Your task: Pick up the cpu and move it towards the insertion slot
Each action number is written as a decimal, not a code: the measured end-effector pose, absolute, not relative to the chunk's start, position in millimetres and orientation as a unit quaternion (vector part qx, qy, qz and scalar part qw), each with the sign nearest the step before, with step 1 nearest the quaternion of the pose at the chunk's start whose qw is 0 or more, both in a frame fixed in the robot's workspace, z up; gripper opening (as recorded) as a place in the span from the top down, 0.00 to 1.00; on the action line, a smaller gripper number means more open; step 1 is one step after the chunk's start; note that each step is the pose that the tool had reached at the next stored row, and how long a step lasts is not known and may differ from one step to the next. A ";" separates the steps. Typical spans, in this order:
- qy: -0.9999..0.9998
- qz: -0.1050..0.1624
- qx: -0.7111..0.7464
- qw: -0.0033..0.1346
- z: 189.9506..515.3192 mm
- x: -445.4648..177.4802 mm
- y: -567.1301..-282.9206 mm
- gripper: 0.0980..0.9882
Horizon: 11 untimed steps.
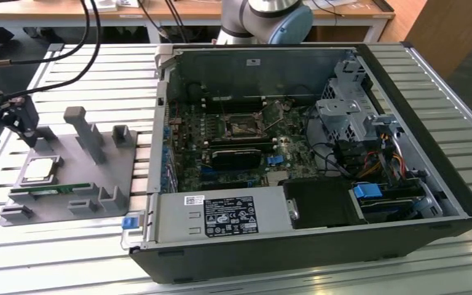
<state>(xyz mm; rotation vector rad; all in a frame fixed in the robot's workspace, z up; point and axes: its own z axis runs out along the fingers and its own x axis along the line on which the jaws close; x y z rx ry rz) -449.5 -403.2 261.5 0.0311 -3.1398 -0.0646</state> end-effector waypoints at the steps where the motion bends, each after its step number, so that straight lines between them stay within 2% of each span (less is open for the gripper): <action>1: -1.000 -0.021 0.010 0.000 260.4 -449.5 -403.2 0.38; 11: -1.000 -0.021 0.010 0.000 250.2 -450.3 -403.2 0.38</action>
